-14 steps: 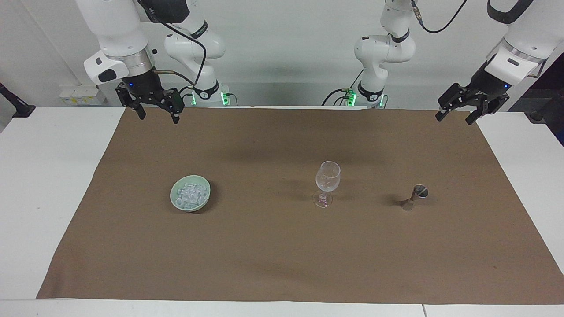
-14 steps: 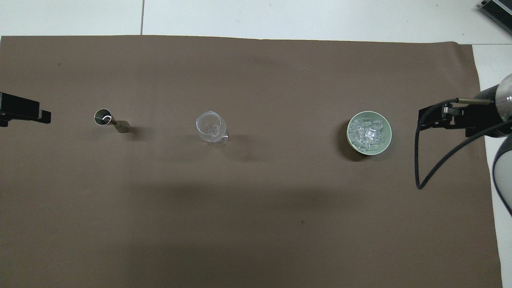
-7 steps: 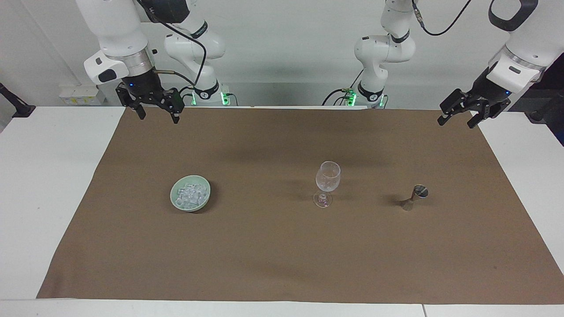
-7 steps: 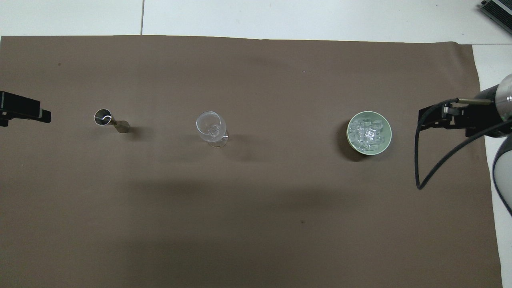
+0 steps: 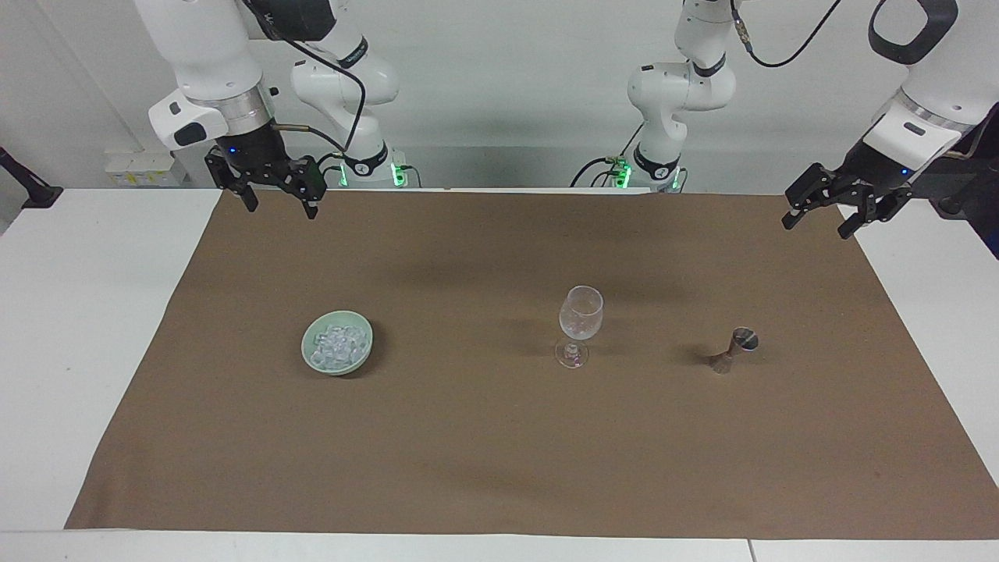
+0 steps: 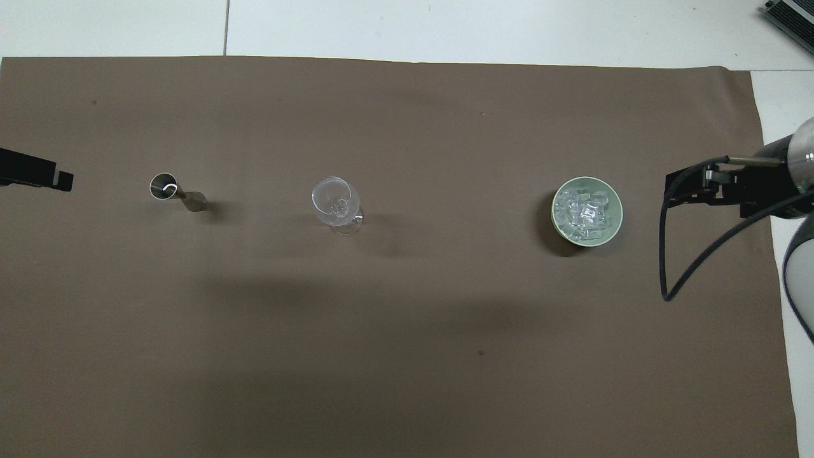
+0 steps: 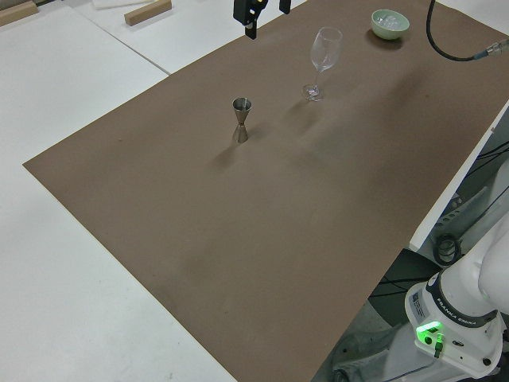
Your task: Pour wine and add ice with both arms
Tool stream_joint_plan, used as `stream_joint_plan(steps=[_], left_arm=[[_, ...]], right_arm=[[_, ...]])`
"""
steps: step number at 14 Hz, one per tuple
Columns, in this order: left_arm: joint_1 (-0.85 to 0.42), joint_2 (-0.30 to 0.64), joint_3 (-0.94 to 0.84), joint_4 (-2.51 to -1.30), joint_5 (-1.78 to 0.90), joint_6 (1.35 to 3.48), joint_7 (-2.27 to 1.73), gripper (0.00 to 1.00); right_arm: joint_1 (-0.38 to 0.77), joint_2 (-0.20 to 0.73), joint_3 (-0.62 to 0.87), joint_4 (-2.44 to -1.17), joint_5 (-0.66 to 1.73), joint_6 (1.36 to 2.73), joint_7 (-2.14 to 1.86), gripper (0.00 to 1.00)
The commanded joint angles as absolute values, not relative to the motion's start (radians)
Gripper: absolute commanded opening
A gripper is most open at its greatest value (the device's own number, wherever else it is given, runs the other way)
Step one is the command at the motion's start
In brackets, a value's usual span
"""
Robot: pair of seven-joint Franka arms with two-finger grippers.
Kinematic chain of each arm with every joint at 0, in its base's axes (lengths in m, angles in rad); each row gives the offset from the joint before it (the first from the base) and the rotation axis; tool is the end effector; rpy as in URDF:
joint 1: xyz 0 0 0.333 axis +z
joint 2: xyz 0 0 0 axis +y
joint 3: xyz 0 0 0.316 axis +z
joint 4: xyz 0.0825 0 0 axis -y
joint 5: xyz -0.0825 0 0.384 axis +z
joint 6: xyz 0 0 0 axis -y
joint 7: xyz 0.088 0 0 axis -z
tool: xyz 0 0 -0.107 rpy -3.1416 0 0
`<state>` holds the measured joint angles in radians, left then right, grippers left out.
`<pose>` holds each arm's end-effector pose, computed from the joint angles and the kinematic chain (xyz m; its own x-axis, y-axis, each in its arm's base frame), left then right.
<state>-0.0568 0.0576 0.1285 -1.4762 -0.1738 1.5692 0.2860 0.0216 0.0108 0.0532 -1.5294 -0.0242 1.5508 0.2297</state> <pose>0.5728 0.0202 0.6383 0.9744 -0.2097 0.0811 -0.2198 -0.9641 0.1487 0.5550 0.0388 0.6363 0.9878 -0.1547 0.0157 -0.1550 -0.9877 0.0206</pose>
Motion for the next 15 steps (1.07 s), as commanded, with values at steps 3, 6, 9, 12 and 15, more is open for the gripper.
stream_joint_plan(steps=[3,6,9,12,15], left_arm=[[0.067,0.057,0.124,-1.491,-0.242,1.563,0.693,1.0],[0.149,0.078,0.124,-1.525,-0.385,1.562,0.996,1.0],[0.205,0.158,0.124,-1.531,-0.475,1.566,1.266,1.0],[0.236,0.193,0.123,-1.542,-0.555,1.566,1.484,1.0],[0.284,0.233,0.123,-1.577,-0.696,1.562,1.691,1.0]], right_arm=[[0.008,0.017,0.058,-1.517,-0.008,1.545,0.213,1.0],[0.006,0.017,0.058,-1.517,-0.008,1.543,0.213,1.0],[0.008,0.017,0.058,-1.517,-0.008,1.543,0.213,1.0],[0.008,0.018,0.058,-1.517,-0.008,1.545,0.213,1.0],[0.008,0.017,0.058,-1.517,-0.008,1.545,0.213,1.0]])
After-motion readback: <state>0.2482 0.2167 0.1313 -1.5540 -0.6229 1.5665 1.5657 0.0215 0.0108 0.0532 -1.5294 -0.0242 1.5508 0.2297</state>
